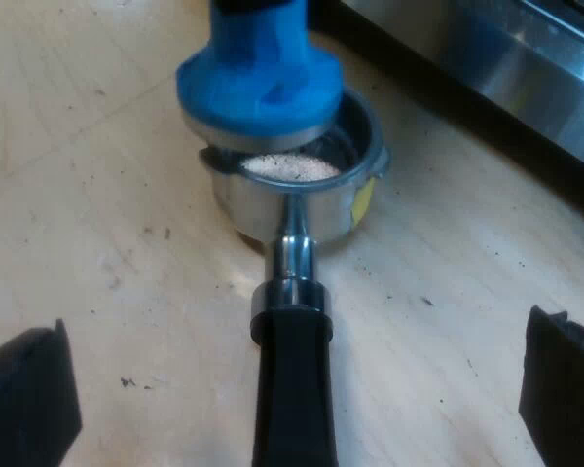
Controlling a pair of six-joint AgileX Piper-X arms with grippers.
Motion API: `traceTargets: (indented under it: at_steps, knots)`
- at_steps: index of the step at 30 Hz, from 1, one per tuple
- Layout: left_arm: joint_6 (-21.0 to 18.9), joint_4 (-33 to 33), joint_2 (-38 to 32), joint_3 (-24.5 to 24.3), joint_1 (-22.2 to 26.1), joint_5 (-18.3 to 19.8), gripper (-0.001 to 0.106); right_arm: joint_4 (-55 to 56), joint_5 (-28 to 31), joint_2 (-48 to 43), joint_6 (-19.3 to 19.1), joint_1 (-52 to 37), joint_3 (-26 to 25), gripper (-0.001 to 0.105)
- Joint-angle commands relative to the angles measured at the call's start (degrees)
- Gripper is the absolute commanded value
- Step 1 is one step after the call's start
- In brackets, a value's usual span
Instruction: Grind coffee beans and then tamp
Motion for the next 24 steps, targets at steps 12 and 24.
traceTargets:
  at_steps: [12,24]
  knots:
    - [-0.01,-2.51,2.81,-0.25,-0.30,0.32,0.000,-0.37,0.45,-0.26,0.01,-0.16,0.00,0.093]
    - [-0.01,-2.16,6.80,-0.25,-0.30,0.17,0.000,-0.37,0.45,-0.26,0.01,-0.16,0.00,0.093]
